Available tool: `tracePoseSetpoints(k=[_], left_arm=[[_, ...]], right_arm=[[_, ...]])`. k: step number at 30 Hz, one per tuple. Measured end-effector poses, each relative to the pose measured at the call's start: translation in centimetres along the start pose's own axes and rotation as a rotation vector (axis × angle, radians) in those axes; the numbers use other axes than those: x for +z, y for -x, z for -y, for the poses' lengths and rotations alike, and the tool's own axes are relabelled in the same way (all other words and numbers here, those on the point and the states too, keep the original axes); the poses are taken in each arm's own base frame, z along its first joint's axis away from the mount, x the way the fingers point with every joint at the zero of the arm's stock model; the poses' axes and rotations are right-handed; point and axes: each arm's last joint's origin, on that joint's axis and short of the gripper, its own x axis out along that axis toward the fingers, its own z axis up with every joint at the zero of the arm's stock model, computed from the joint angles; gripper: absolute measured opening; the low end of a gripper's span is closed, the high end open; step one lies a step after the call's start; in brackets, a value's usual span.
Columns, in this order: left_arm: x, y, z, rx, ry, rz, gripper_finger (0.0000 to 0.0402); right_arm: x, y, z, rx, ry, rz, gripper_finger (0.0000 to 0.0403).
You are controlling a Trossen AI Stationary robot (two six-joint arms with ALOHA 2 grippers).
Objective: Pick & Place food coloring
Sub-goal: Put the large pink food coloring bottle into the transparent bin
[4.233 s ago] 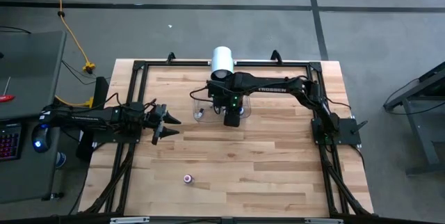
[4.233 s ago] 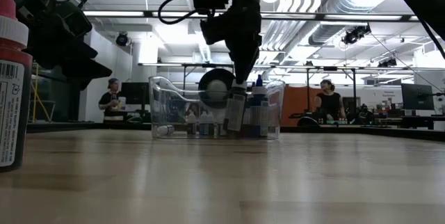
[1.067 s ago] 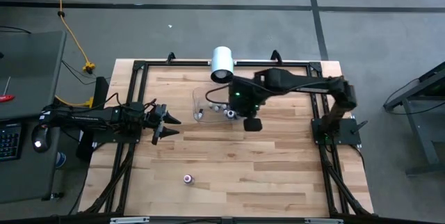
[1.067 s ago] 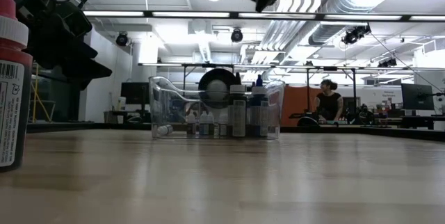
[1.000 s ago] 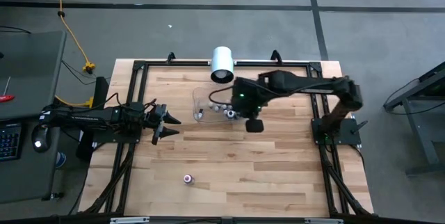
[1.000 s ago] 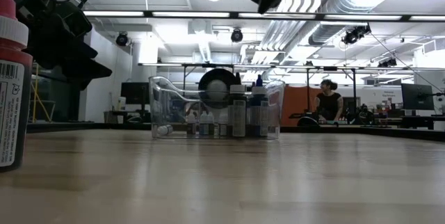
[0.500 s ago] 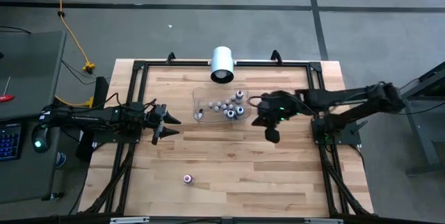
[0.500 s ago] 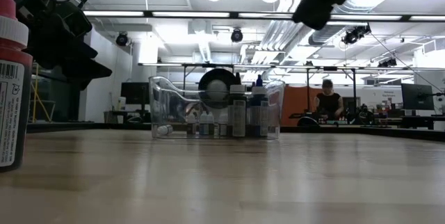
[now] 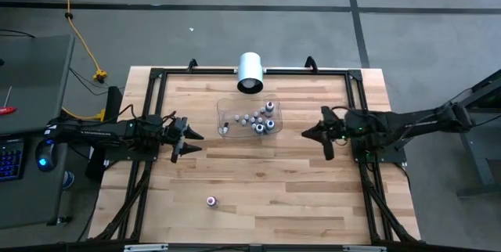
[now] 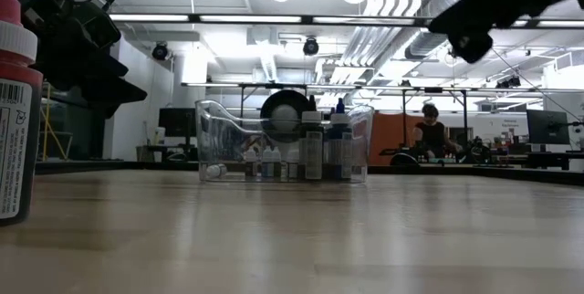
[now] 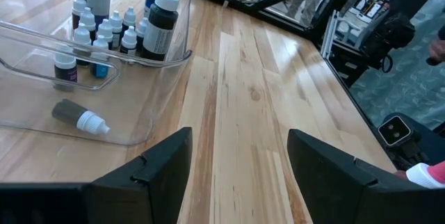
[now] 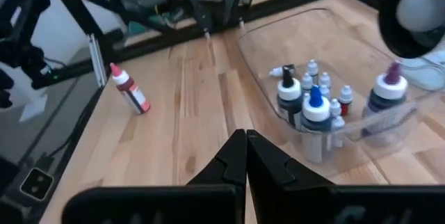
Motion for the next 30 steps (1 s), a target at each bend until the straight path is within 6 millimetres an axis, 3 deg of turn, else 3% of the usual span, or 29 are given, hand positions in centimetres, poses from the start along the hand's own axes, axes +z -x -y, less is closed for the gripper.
tracePoseSetpoints(k=[9,15,30], left_arm=[[0.0,0.0,0.0,0.0,0.0,0.0,0.0234],[0.0,0.0,0.0,0.0,0.0,0.0,0.0234],[0.0,0.0,0.0,0.0,0.0,0.0,0.0234]], right_arm=[[-2.3,1.8,1.3,-0.013,-0.012,0.116,0.0],[-3.7,1.9,2.3,-0.002,-0.032,0.243,0.0],[-5.9,1.3,3.1,0.028,-0.007,0.371,0.0]])
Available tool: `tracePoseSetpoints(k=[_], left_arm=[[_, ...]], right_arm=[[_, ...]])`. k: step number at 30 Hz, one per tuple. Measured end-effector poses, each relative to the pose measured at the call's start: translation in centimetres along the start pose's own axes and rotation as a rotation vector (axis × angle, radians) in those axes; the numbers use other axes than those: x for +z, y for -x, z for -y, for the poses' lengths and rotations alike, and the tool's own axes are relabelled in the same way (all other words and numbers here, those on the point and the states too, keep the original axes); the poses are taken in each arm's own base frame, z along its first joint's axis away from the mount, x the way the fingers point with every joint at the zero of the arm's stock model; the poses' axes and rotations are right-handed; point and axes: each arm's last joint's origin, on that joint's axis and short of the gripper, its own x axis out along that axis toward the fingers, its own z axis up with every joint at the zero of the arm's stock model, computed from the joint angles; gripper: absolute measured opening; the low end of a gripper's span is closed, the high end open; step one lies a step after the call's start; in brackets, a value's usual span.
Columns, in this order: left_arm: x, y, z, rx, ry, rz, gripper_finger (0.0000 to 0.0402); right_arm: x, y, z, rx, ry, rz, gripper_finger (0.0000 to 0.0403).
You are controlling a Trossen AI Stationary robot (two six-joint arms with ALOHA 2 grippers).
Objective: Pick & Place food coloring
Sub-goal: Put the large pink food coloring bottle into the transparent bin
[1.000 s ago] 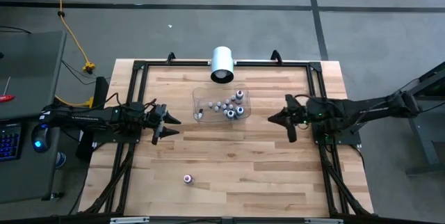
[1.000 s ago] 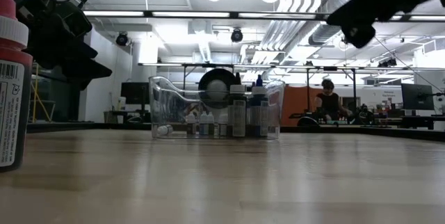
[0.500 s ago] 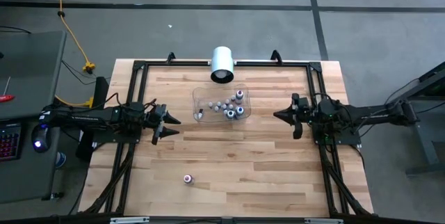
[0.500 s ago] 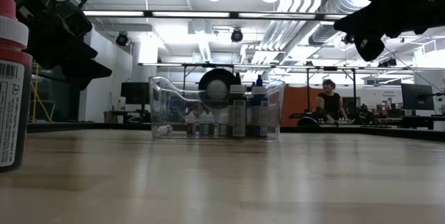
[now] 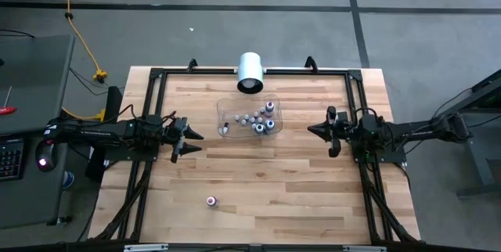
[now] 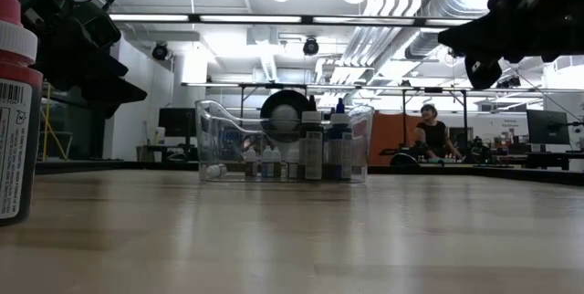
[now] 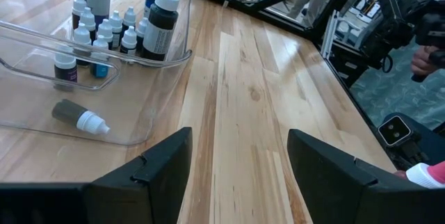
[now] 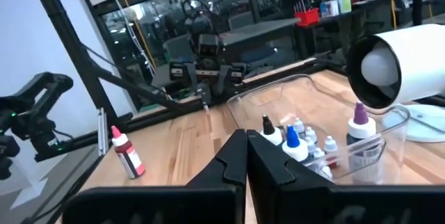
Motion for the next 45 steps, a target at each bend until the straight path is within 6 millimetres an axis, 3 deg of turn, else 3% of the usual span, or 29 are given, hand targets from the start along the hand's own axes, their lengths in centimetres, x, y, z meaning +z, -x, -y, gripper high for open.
tracePoseSetpoints(k=[11,30,36,45], left_arm=[[0.0,0.0,0.0,0.0,0.0,0.0,0.0234],[0.0,0.0,0.0,0.0,0.0,0.0,0.0234],[0.0,0.0,0.0,0.0,0.0,0.0,0.0234],[0.0,0.0,0.0,0.0,0.0,0.0,0.0234]], right_arm=[[-0.6,0.2,0.2,0.002,0.078,0.014,0.0],[-3.8,0.8,1.5,0.079,0.13,-0.382,0.0],[-3.6,1.0,1.5,0.085,0.131,-0.36,0.0],[-1.9,1.8,1.1,0.083,0.182,-0.167,0.0]])
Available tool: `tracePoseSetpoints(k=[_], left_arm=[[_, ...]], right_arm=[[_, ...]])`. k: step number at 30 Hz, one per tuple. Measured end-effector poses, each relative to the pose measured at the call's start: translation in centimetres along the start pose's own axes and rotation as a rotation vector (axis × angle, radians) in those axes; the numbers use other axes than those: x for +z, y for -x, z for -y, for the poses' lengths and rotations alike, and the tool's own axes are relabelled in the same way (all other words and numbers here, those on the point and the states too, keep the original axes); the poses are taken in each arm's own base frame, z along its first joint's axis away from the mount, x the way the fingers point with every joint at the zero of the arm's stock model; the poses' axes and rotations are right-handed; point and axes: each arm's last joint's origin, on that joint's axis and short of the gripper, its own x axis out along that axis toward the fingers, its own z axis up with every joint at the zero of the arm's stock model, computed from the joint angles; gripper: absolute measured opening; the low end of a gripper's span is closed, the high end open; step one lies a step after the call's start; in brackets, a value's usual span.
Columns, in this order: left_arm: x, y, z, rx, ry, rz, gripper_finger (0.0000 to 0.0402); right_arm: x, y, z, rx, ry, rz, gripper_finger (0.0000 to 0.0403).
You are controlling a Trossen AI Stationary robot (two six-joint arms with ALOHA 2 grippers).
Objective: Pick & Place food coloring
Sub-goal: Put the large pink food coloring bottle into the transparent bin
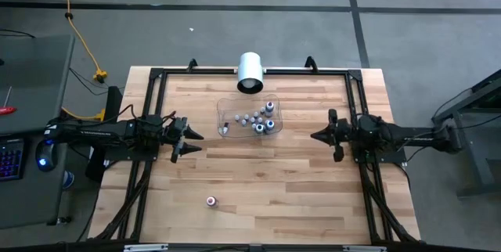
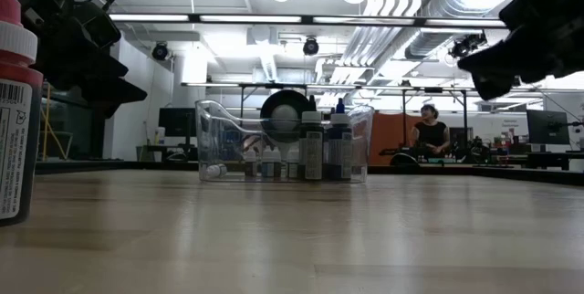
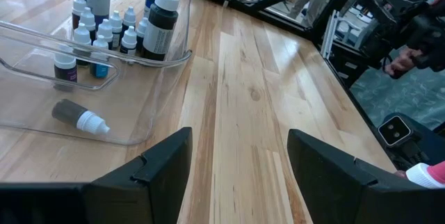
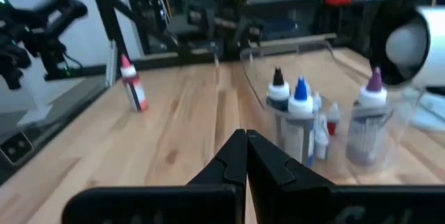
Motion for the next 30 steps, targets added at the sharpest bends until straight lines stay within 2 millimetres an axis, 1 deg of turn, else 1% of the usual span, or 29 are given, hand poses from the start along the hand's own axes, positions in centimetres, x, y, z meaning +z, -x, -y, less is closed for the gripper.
tracePoseSetpoints(k=[10,18,24,30], left_arm=[[0.0,0.0,0.0,0.0,0.0,0.0,0.0234],[0.0,0.0,0.0,0.0,0.0,0.0,0.0234],[0.0,0.0,0.0,0.0,0.0,0.0,0.0234],[0.0,0.0,0.0,0.0,0.0,0.0,0.0234]], right_arm=[[1.06,1.01,-0.25,0.022,0.031,0.144,0.0],[0.97,0.96,-0.18,0.005,0.029,0.135,0.0],[0.93,0.93,-0.12,-0.009,-0.05,0.131,0.0],[0.72,0.74,-0.04,-0.026,-0.065,0.104,0.0]])
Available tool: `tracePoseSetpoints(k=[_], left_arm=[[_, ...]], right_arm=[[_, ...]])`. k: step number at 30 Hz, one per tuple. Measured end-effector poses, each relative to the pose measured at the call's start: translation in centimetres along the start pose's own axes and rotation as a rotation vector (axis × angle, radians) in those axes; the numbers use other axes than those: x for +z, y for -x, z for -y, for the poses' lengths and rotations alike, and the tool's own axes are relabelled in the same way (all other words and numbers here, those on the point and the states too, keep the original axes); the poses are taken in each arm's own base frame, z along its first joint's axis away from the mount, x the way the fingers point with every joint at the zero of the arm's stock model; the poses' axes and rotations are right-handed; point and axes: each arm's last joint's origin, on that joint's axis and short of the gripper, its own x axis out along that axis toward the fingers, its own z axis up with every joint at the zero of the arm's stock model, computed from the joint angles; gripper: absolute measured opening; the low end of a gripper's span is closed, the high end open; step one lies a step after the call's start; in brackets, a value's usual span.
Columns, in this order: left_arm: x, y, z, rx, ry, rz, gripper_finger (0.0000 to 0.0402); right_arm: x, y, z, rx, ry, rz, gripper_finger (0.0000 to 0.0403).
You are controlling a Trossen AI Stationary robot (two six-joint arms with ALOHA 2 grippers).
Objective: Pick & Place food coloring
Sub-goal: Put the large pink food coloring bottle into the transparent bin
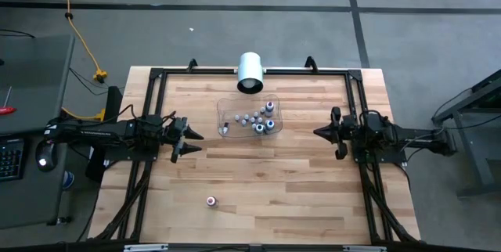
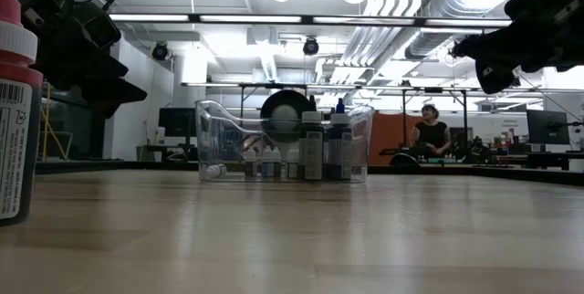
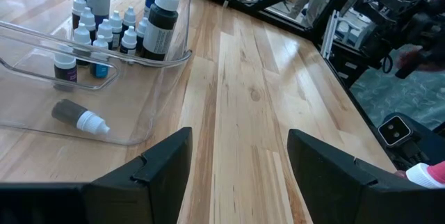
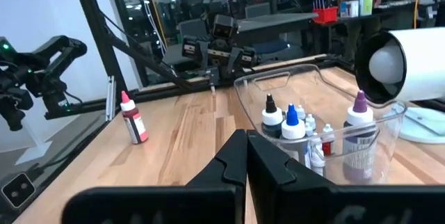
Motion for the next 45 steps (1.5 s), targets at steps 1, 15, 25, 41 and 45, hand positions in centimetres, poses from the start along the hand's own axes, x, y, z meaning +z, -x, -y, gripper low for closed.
tracePoseSetpoints(k=[1,15,25,41,45], left_arm=[[0.0,0.0,0.01,-0.001,0.0,0.001,0.0234],[0.0,0.0,0.0,0.0,0.0,0.0,0.0234],[0.0,0.0,0.0,0.0,0.0,0.0,0.0234],[0.03,0.0,-0.08,0.029,0.0,0.01,0.0234],[0.05,0.01,-0.18,0.063,0.008,0.022,0.0234]], right_arm=[[-0.04,-0.04,0.01,-0.001,-0.001,-0.005,0.0],[-0.1,-0.08,0.03,-0.003,-0.001,-0.012,0.0],[-0.11,-0.09,0.03,-0.002,-0.001,-0.012,0.0],[-0.11,-0.09,0.03,-0.003,-0.001,-0.012,0.0],[-0.11,-0.09,0.03,-0.003,-0.001,-0.012,0.0]])
